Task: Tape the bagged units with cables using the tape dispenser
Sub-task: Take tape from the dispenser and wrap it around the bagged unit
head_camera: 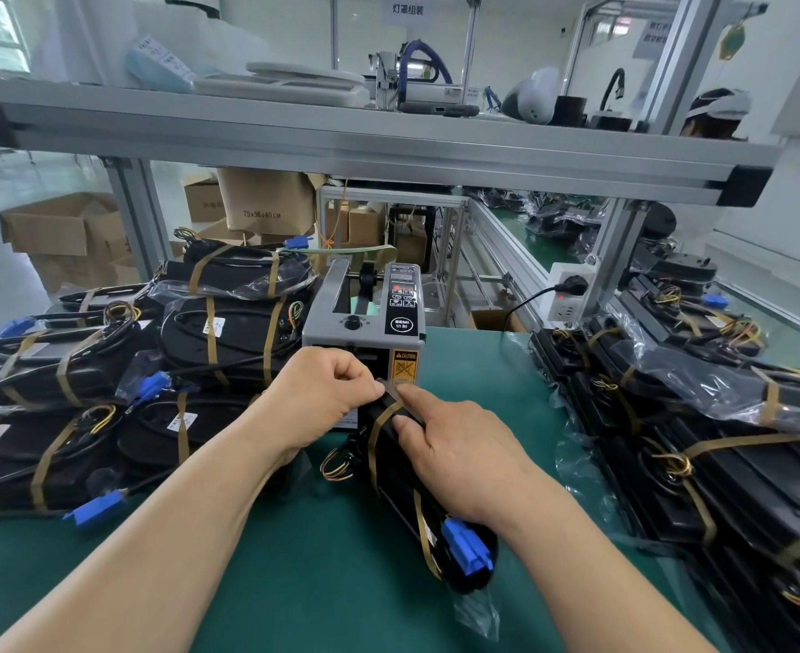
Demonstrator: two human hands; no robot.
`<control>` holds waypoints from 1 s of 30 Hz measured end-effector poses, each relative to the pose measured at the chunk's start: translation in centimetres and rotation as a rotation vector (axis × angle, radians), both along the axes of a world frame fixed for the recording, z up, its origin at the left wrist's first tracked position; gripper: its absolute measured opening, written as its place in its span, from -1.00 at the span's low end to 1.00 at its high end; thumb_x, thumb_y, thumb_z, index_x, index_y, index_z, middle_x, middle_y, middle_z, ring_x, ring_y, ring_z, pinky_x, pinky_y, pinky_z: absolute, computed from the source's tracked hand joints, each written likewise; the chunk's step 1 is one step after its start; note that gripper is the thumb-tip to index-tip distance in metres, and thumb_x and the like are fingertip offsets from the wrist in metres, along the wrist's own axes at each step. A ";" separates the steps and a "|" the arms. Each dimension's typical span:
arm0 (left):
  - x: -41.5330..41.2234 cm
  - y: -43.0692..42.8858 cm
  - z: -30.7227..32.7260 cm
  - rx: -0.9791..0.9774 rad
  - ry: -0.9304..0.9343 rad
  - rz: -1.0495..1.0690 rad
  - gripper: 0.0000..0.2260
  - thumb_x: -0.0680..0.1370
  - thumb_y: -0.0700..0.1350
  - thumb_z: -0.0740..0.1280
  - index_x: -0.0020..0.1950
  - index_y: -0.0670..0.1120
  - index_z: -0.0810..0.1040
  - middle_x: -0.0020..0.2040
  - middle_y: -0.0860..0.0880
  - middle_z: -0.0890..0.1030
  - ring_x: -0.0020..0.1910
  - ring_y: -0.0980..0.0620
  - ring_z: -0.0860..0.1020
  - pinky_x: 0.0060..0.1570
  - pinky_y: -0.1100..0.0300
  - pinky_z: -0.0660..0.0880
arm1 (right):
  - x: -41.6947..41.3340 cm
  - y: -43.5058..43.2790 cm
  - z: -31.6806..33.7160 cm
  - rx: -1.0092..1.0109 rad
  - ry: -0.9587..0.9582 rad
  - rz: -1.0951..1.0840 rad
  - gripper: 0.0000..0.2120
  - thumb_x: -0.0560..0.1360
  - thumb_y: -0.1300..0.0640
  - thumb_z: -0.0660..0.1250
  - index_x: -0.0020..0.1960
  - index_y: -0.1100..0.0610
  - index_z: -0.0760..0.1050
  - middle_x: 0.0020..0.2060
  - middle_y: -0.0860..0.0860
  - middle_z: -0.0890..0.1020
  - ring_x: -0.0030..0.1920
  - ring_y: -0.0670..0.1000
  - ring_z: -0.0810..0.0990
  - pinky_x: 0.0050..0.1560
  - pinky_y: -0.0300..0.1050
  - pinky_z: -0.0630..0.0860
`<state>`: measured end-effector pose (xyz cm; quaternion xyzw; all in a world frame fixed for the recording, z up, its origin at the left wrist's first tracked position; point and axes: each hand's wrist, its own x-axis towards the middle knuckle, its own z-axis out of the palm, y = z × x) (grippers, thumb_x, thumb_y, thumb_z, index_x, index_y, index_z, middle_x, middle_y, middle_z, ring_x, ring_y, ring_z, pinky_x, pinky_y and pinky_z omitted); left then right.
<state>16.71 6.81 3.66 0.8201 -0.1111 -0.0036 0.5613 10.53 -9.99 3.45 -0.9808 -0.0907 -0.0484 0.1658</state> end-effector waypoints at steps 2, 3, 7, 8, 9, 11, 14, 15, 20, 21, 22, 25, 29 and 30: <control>-0.1 -0.1 0.0 0.024 -0.007 0.015 -0.83 0.48 -0.14 0.49 -0.31 -0.10 0.60 -0.52 0.14 0.48 -0.53 0.26 0.40 -0.44 0.44 0.35 | 0.0 0.0 0.0 -0.004 0.000 -0.002 -0.61 0.67 -0.13 0.00 0.45 -0.10 0.30 0.02 0.10 0.66 0.03 0.22 0.59 -0.06 0.03 0.48; -0.1 0.0 0.0 0.042 -0.013 0.028 -0.83 0.47 -0.12 0.50 -0.30 -0.09 0.61 -0.49 0.12 0.49 -0.50 0.25 0.40 -0.38 0.38 0.39 | 0.0 0.0 0.0 -0.004 0.001 -0.003 -0.61 0.67 -0.13 0.00 0.45 -0.10 0.30 0.03 0.11 0.66 0.04 0.22 0.59 -0.05 0.04 0.48; -0.3 -0.3 -0.5 0.038 -0.044 0.124 -0.86 0.43 -0.08 0.52 -0.12 0.00 0.58 -0.42 0.09 0.46 -0.42 0.14 0.41 -0.29 0.22 0.41 | 0.1 0.0 0.0 -0.014 0.004 -0.006 -0.60 0.67 -0.13 0.00 0.48 -0.11 0.27 0.06 0.12 0.66 0.06 0.23 0.58 -0.04 0.04 0.48; -0.5 -0.5 -0.7 0.017 -0.028 0.153 -0.81 0.43 -0.07 0.52 -0.05 0.02 0.56 -0.38 0.08 0.48 -0.42 0.15 0.43 -0.31 0.25 0.41 | 0.1 0.0 -0.1 -0.019 -0.001 -0.002 -0.60 0.67 -0.13 0.00 0.48 -0.12 0.27 0.05 0.12 0.66 0.06 0.24 0.58 -0.04 0.04 0.48; -0.8 -0.7 -1.0 -0.027 0.009 0.170 -0.78 0.42 -0.06 0.53 -0.02 0.02 0.56 -0.33 0.07 0.52 -0.42 0.18 0.47 -0.36 0.30 0.41 | 0.2 0.0 -0.2 -0.022 -0.007 0.002 -0.61 0.67 -0.13 0.00 0.47 -0.12 0.27 0.04 0.12 0.66 0.05 0.23 0.59 -0.05 0.04 0.48; -1.3 -1.4 -1.7 -0.188 0.116 0.178 -0.79 0.40 -0.06 0.56 -0.05 -0.05 0.61 -0.31 0.03 0.63 -0.43 0.21 0.55 -0.43 0.36 0.45 | 0.2 0.0 -0.2 -0.017 -0.013 0.004 -0.61 0.66 -0.13 0.01 0.45 -0.12 0.28 0.02 0.10 0.66 0.02 0.21 0.59 -0.07 0.03 0.47; -1.6 -2.0 -2.1 -0.408 0.251 0.237 -0.81 0.41 -0.04 0.56 -0.15 -0.13 0.66 -0.34 -0.05 0.68 -0.44 0.09 0.62 -0.42 0.26 0.52 | 0.2 0.0 -0.2 -0.005 -0.006 0.005 -0.60 0.66 -0.13 0.02 0.47 -0.12 0.28 -0.03 0.06 0.66 -0.04 0.17 0.60 -0.04 0.04 0.54; -1.5 -2.2 -2.1 -0.445 0.271 0.257 -0.81 0.43 -0.04 0.54 -0.19 -0.15 0.65 -0.40 -0.04 0.66 -0.50 0.09 0.59 -0.47 0.27 0.50 | 0.3 0.0 -0.2 -0.003 -0.006 0.009 -0.60 0.67 -0.13 0.01 0.48 -0.12 0.27 -0.06 0.05 0.66 -0.06 0.16 0.59 -0.04 0.04 0.55; -1.7 -2.5 -2.0 -0.472 0.271 0.298 -0.78 0.50 -0.05 0.49 -0.28 -0.14 0.63 -0.53 0.01 0.49 -0.62 0.13 0.42 -0.59 0.34 0.39 | 0.4 -0.1 -0.3 0.017 -0.015 0.013 -0.60 0.67 -0.13 0.01 0.49 -0.15 0.26 -0.13 0.02 0.61 -0.17 0.12 0.51 -0.09 0.02 0.53; -1.8 -2.5 -2.1 -0.465 0.262 0.296 -0.77 0.51 -0.04 0.48 -0.27 -0.14 0.63 -0.49 -0.02 0.50 -0.58 0.11 0.44 -0.56 0.31 0.44 | 0.4 -0.1 -0.3 0.013 -0.018 0.012 -0.60 0.67 -0.13 0.01 0.49 -0.14 0.26 -0.13 0.02 0.61 -0.17 0.11 0.50 -0.09 0.01 0.52; -2.0 -2.4 -2.3 -0.460 0.250 0.291 -0.77 0.51 -0.03 0.48 -0.27 -0.14 0.63 -0.45 -0.04 0.54 -0.53 0.09 0.47 -0.52 0.29 0.48 | 0.4 -0.1 -0.4 0.009 -0.023 0.012 -0.59 0.67 -0.13 0.01 0.49 -0.14 0.26 -0.13 0.02 0.61 -0.17 0.11 0.50 -0.09 0.01 0.51; -2.5 -2.0 -2.7 -0.451 0.208 0.239 -0.87 0.51 -0.06 0.48 -0.17 -0.10 0.67 -0.28 -0.05 0.70 -0.38 0.06 0.64 -0.40 0.28 0.55 | 0.3 0.0 -0.5 -0.003 -0.023 0.014 -0.56 0.67 -0.15 -0.01 0.53 -0.14 0.22 -0.05 0.03 0.65 -0.11 0.11 0.54 -0.07 0.01 0.51; -2.9 -1.0 -2.7 -0.446 0.193 0.180 -0.95 0.51 -0.13 0.47 -0.14 -0.02 0.72 -0.21 -0.03 0.73 -0.29 0.11 0.68 -0.33 0.34 0.55 | 0.1 0.1 -0.4 -0.045 -0.024 0.016 -0.54 0.67 -0.15 -0.02 0.54 -0.12 0.19 0.01 0.04 0.65 -0.12 0.09 0.50 -0.09 0.00 0.46; -2.9 -0.9 -2.6 -0.456 0.199 0.184 -0.93 0.52 -0.14 0.47 -0.16 -0.02 0.72 -0.22 -0.02 0.73 -0.31 0.14 0.67 -0.36 0.37 0.53 | 0.1 0.2 -0.2 -0.058 -0.007 0.014 -0.54 0.66 -0.16 -0.02 0.53 -0.10 0.20 0.02 0.04 0.64 -0.11 0.09 0.50 -0.10 -0.01 0.43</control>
